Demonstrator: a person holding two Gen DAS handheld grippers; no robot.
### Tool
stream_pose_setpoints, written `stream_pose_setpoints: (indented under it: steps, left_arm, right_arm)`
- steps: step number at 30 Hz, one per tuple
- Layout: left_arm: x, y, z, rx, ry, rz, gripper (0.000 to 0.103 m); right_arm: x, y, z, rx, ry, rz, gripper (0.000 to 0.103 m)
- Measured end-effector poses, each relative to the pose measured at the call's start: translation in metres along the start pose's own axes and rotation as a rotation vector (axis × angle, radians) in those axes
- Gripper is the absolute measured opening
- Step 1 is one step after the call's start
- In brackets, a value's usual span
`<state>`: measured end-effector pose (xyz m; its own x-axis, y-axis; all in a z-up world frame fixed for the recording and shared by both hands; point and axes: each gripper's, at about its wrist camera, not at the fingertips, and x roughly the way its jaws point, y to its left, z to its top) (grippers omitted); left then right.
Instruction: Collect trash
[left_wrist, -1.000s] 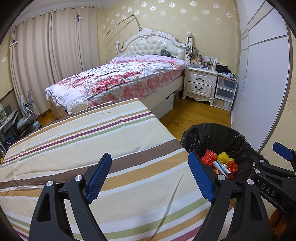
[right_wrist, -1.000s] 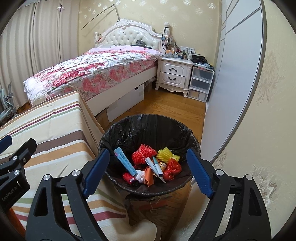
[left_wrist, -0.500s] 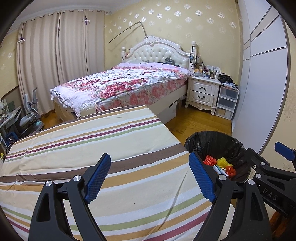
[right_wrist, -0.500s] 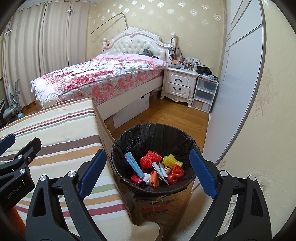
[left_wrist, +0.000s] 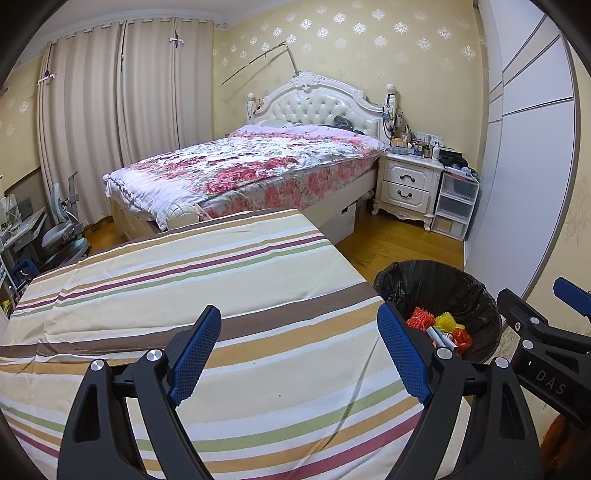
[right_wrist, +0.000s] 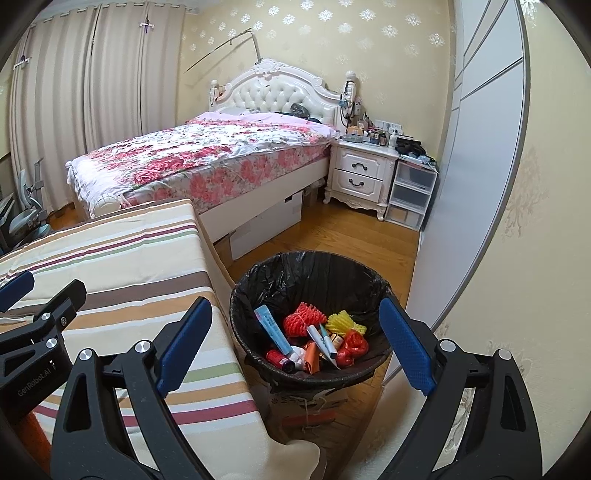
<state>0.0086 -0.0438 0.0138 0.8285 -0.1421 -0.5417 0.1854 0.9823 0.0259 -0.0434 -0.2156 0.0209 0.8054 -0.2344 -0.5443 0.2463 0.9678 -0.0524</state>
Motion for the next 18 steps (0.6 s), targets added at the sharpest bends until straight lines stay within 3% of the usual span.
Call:
stream_pose_setpoints:
  steps: [18]
  left_arm:
    - [-0.0028, 0.002, -0.0006, -0.008, 0.002, 0.006, 0.084]
  right_arm:
    - [0.0005, 0.0004, -0.0004, -0.002, 0.004, -0.001, 0.09]
